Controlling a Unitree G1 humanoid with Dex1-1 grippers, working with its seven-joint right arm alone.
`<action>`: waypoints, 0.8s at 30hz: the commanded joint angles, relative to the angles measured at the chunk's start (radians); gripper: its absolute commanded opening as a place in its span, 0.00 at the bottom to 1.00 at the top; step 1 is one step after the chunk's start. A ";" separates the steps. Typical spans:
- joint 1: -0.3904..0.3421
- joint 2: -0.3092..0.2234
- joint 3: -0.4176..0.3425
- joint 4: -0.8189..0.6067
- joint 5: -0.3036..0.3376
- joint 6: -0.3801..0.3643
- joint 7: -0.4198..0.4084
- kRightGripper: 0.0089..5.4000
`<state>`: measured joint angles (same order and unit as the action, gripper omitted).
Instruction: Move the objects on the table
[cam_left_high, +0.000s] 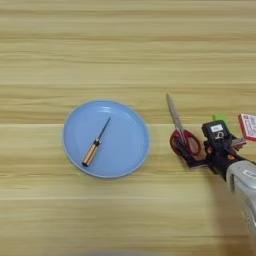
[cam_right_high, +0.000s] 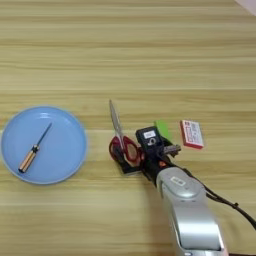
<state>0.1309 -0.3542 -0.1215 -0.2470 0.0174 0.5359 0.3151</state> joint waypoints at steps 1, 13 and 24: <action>-0.031 -0.043 -0.027 -0.006 -0.014 -0.026 -0.012 0.99; -0.058 -0.007 -0.066 -0.020 0.046 -0.059 -0.002 0.99; -0.068 0.022 -0.093 -0.057 0.089 -0.089 -0.017 0.99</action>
<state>0.1175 -0.3161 -0.1880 -0.2425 0.0882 0.4945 0.3130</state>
